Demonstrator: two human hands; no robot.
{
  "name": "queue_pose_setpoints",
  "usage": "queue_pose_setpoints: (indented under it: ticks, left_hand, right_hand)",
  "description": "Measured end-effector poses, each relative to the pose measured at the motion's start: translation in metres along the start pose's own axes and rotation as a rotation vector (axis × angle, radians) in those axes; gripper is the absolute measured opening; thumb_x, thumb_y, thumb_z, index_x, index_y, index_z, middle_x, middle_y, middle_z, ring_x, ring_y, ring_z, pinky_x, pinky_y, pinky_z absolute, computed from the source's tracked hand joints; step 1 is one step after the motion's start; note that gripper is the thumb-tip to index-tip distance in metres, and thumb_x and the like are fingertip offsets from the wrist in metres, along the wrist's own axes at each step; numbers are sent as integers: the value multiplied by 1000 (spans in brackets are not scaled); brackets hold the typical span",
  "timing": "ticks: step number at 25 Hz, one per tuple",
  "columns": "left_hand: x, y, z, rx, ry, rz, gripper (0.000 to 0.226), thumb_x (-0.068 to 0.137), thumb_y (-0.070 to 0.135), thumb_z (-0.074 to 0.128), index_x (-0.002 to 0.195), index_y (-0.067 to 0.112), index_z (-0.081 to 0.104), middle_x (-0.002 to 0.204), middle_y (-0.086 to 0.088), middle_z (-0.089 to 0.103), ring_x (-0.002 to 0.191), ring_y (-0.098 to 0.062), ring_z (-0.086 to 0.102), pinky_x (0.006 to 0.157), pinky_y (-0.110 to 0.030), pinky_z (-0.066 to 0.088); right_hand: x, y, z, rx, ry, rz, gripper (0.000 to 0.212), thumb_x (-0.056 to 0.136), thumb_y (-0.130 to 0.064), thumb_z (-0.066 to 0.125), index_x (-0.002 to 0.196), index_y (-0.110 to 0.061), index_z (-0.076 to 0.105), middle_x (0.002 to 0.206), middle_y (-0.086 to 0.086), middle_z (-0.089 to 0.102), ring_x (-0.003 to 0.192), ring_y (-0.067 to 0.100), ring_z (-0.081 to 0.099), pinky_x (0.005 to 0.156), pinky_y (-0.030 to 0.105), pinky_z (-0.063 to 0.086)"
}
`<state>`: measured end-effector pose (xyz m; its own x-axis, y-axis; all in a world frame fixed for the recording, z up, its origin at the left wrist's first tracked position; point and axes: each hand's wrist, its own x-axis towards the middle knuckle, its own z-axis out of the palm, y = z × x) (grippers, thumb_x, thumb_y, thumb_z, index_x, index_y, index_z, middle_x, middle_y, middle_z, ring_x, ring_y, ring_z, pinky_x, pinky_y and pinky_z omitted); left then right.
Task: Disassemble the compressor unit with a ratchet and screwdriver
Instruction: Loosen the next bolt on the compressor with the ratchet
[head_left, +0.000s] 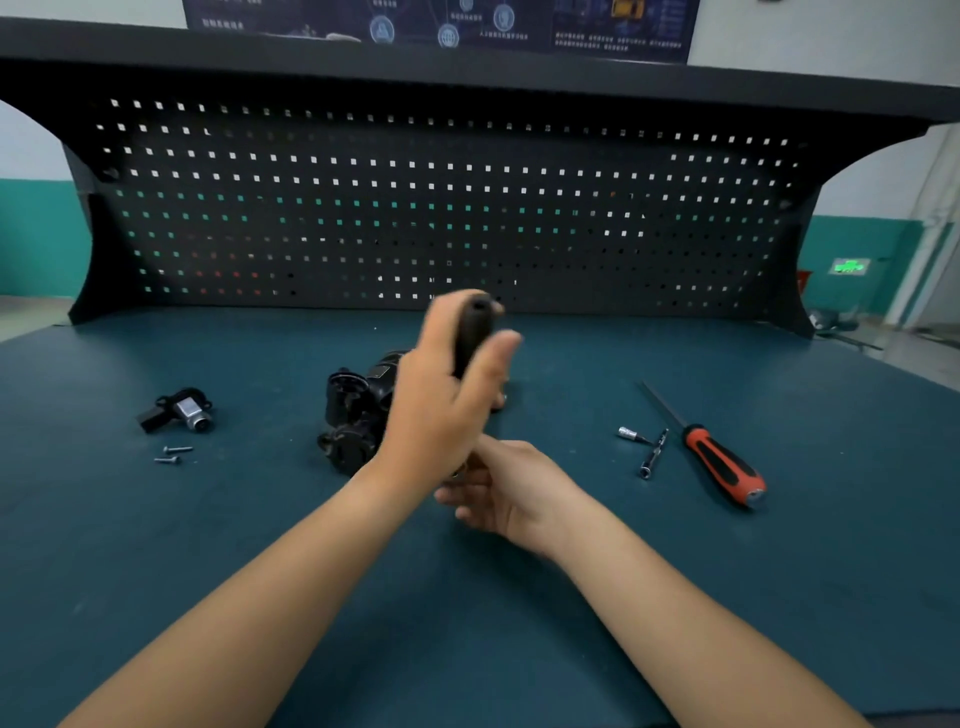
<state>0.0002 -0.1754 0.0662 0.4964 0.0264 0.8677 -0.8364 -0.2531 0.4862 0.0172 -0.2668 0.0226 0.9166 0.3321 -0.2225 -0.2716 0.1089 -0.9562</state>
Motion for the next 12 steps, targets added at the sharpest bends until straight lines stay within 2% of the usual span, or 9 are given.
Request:
queue_pose_setpoints:
  ticks: [2, 4, 6, 8, 10, 12]
  left_hand:
    - [-3, -7, -10, -153, 199, -95, 10, 91, 37, 45, 91, 28, 42, 56, 10, 53, 48, -4, 51, 51, -18, 45]
    - [-7, -15, -25, -194, 416, -291, 13, 97, 33, 39, 87, 24, 39, 54, 9, 55, 47, -5, 53, 50, -18, 46]
    - [-11, -26, -39, -244, 580, -576, 21, 100, 34, 36, 84, 22, 40, 55, 9, 56, 46, -3, 56, 53, -19, 47]
    - [-14, -32, -46, -309, 638, -731, 24, 100, 36, 37, 83, 20, 43, 62, 7, 56, 48, 0, 57, 59, -22, 46]
    - [-11, -30, -43, -300, 639, -693, 23, 100, 35, 38, 82, 20, 44, 59, 9, 57, 50, -1, 57, 62, -24, 47]
    - [-5, -20, -36, -224, 550, -537, 18, 100, 31, 40, 84, 23, 43, 53, 10, 58, 52, -4, 56, 63, -25, 47]
  right_hand:
    - [2, -1, 3, 105, -3, 39, 19, 87, -26, 62, 75, -12, 59, 56, 2, 65, 44, 11, 60, 39, 15, 42]
    - [2, 0, 2, 144, -3, 46, 17, 86, -28, 64, 79, -13, 61, 61, 1, 66, 48, 11, 62, 42, 16, 44]
    - [-1, 1, 0, 172, -66, 47, 18, 92, -28, 55, 81, -15, 62, 66, 0, 69, 57, 11, 67, 48, 19, 46]
    - [-2, 2, -1, 226, -130, 58, 21, 96, -24, 46, 83, -15, 60, 70, 0, 71, 65, 13, 70, 55, 21, 48]
    - [-3, 1, 0, 267, -128, 58, 21, 97, -21, 44, 83, -16, 60, 70, 0, 72, 67, 13, 70, 56, 21, 50]
    - [-3, 2, 1, 274, -101, 64, 19, 95, -19, 47, 81, -17, 60, 68, -3, 71, 65, 10, 69, 53, 20, 48]
